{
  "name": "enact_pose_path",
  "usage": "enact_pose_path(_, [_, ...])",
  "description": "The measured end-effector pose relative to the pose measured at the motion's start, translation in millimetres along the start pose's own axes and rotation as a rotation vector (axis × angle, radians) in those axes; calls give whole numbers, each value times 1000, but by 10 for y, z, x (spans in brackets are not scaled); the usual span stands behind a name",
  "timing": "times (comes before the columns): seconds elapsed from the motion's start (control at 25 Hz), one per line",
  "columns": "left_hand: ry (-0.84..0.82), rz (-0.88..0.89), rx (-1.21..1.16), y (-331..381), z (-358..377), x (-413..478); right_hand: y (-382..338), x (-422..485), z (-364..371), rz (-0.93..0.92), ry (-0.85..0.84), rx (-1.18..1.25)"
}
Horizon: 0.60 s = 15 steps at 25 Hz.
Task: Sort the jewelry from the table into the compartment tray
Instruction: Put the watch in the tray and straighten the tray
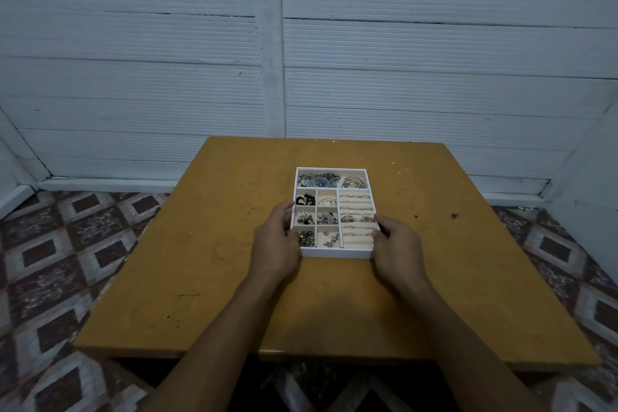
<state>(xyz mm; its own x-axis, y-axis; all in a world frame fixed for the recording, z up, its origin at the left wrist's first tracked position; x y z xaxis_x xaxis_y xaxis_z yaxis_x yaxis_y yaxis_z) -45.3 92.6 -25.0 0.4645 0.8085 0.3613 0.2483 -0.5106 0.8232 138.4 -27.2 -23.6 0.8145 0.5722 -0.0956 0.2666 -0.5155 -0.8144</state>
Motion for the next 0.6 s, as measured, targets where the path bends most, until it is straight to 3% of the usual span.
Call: enact_pose_path(0.6, [-5,-21,4,86,-78,-83,-63,-60,-35,-48,-66,10])
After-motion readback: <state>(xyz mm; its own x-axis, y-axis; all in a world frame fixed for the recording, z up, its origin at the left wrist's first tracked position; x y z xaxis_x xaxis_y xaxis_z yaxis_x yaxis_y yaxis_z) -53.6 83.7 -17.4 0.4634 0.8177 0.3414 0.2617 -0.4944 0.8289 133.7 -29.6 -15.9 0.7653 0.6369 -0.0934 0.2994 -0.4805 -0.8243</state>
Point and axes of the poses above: each hand's wrist, its own x-axis towards the middle knuckle, its own z-axis out of the palm, y = z × x, the point moved 6 cm from there along x, towards the middle knuckle, and after that the axes turned 15 degrees about z, right-handed, at the moved point
